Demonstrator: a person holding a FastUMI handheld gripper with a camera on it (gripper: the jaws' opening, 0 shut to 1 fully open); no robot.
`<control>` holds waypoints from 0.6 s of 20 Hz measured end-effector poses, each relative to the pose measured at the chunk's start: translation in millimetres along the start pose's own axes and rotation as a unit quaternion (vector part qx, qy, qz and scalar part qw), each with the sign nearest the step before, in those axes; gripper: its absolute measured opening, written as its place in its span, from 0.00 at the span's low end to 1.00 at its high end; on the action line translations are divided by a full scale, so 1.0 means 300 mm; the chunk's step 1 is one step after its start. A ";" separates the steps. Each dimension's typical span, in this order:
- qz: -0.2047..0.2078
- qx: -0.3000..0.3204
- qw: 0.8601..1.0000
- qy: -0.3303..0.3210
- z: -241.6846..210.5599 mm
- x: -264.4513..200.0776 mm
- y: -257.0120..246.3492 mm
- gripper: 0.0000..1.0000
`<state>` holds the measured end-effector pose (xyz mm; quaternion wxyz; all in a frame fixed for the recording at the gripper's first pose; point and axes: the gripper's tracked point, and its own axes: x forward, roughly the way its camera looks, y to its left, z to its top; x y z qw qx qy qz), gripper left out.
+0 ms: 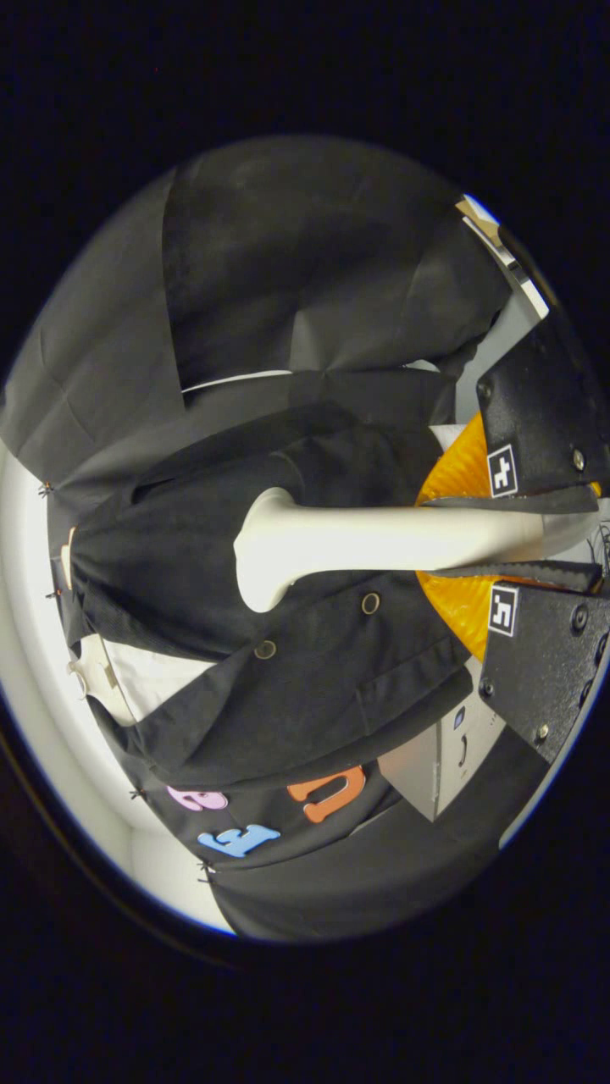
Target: Iron the clothes twice with a garment steamer, once on the left side and once on the right side.
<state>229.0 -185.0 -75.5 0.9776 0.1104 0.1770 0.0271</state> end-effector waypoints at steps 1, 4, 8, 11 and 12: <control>-0.001 -0.002 1.000 0.003 -0.013 -0.001 -0.002 0.24; 0.002 -0.003 1.000 0.016 -0.059 -0.001 -0.003 0.24; -0.001 -0.008 1.000 0.027 -0.115 0.005 -0.016 0.25; -0.005 -0.010 0.999 0.033 -0.151 0.009 -0.025 0.25; -0.005 -0.010 0.999 0.035 -0.162 0.006 -0.030 0.25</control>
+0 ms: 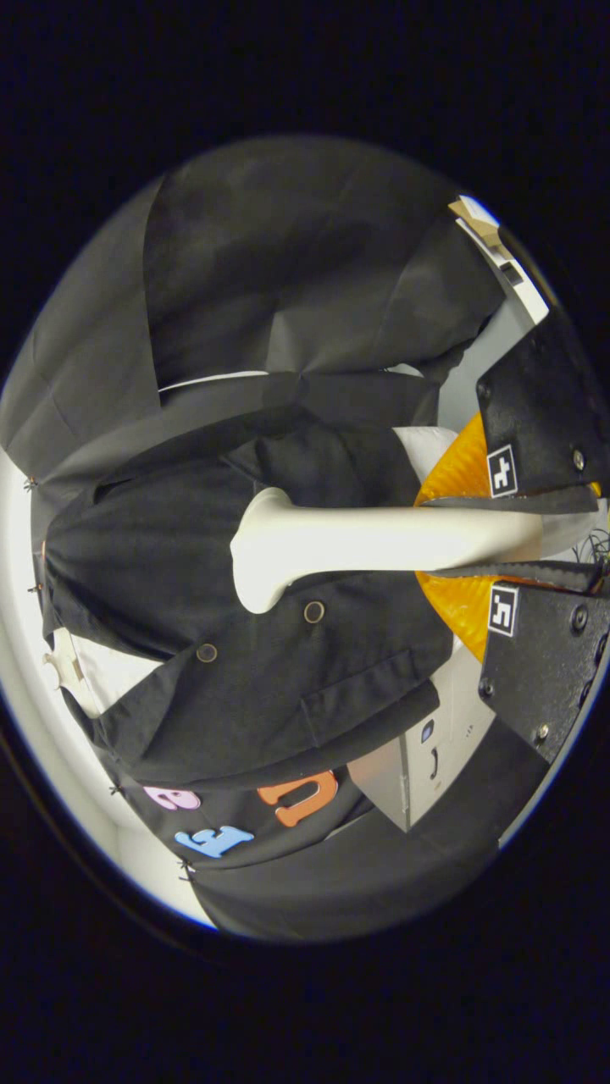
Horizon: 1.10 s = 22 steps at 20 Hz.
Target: Iron the clothes twice with a garment steamer, once on the left side and once on the right side.
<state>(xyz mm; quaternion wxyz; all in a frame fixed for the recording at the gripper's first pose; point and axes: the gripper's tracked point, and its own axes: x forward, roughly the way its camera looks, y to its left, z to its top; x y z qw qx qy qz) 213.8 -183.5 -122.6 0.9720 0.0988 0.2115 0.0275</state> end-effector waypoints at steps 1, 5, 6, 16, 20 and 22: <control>0.000 0.000 1.000 0.002 -0.012 0.001 -0.003 0.24; 0.004 0.000 1.000 0.011 -0.065 0.004 -0.014 0.25; 0.005 0.003 1.000 0.020 -0.093 0.010 -0.018 0.24; 0.025 0.027 0.999 0.032 -0.132 -0.020 -0.008 0.24; 0.044 0.025 0.999 0.011 -0.100 -0.086 0.012 0.25; 0.052 0.026 0.998 -0.005 -0.071 -0.132 0.026 0.25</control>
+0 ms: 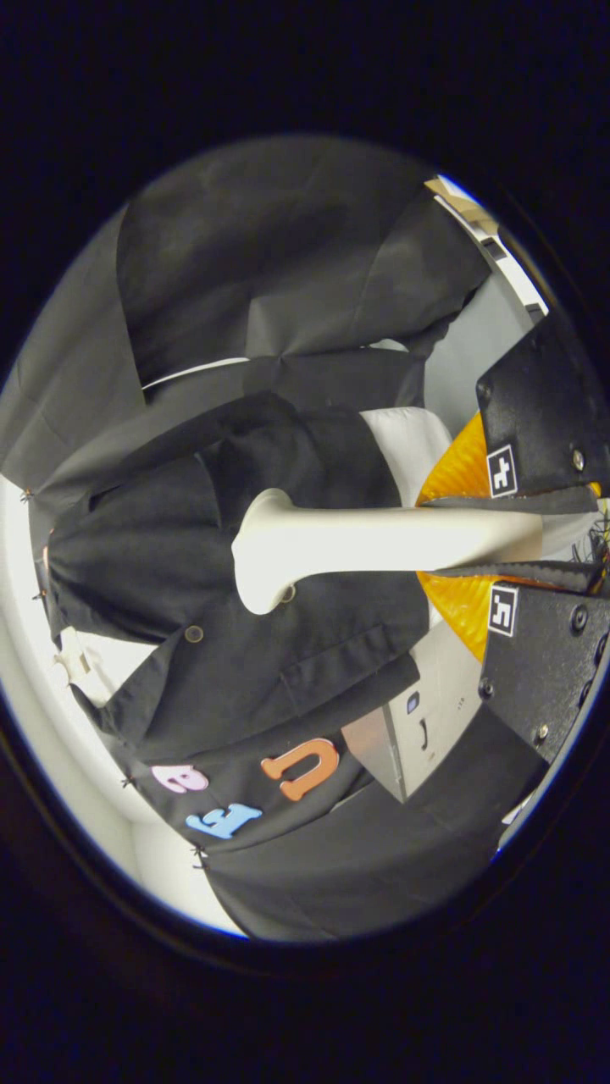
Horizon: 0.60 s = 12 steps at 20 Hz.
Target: Iron the clothes twice with a garment steamer, once on the left side and once on the right side.
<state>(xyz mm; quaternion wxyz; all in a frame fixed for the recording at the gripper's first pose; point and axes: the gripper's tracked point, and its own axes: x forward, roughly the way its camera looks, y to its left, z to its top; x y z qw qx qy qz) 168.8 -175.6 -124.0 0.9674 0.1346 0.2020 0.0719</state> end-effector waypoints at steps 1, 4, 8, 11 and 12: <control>0.002 -0.002 1.000 -0.010 0.016 -0.023 0.012 0.25; 0.009 -0.011 0.999 -0.037 0.054 -0.100 0.059 0.25; 0.012 -0.035 0.997 -0.068 0.084 -0.228 0.165 0.25; 0.006 -0.055 0.994 -0.094 0.075 -0.309 0.268 0.25; 0.003 -0.064 0.993 -0.101 0.065 -0.336 0.307 0.24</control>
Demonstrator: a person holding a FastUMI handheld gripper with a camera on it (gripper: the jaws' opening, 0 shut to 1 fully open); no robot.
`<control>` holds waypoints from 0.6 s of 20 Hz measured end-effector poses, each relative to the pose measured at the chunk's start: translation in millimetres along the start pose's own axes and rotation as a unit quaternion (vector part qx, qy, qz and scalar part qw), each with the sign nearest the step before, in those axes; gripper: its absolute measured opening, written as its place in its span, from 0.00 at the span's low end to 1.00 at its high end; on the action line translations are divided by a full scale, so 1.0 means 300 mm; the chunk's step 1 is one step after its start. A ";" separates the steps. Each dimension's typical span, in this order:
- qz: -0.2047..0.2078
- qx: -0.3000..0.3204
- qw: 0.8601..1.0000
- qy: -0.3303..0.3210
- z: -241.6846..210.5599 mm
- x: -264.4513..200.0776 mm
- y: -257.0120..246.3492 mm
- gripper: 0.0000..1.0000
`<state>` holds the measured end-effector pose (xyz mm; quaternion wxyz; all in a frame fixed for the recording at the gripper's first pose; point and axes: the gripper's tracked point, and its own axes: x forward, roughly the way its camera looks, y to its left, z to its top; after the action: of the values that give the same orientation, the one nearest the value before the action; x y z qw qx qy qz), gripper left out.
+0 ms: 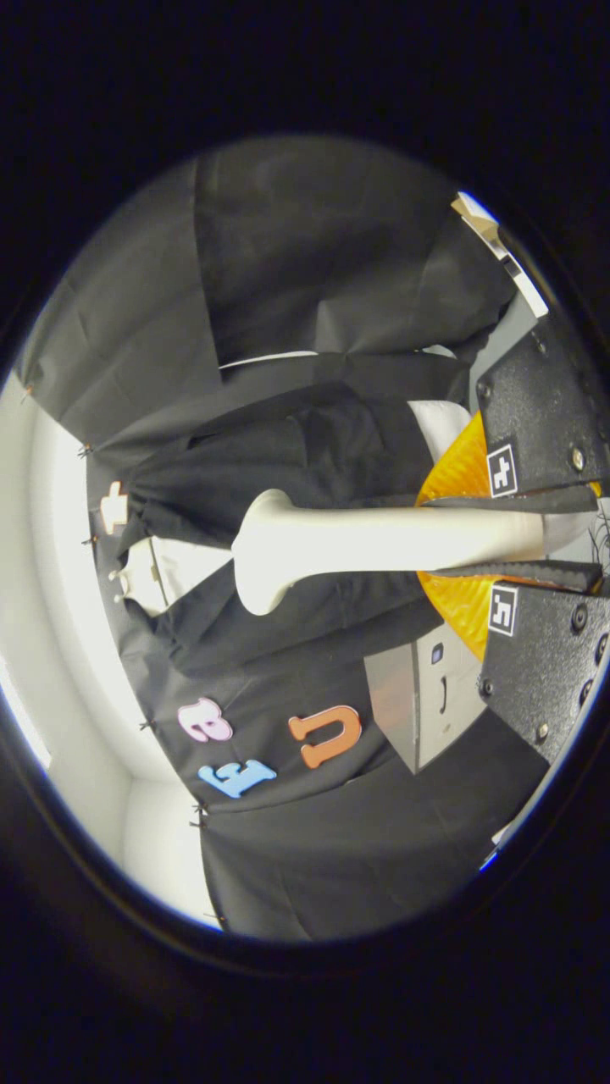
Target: Iron the clothes twice with a garment steamer, once on the left side and once on the right side.
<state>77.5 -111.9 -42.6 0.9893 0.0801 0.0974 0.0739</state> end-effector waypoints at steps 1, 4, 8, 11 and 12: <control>0.000 -0.007 1.000 -0.004 -0.001 -0.029 0.043 0.24; 0.010 -0.018 1.000 0.002 -0.048 -0.109 0.179 0.24; 0.011 -0.025 1.000 0.005 -0.129 -0.193 0.321 0.25; 0.010 -0.023 1.000 0.008 -0.175 -0.244 0.395 0.25; 0.008 -0.023 1.000 0.009 -0.188 -0.255 0.413 0.25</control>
<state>-24.3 4.9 -62.0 0.9893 0.0573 0.1034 0.0850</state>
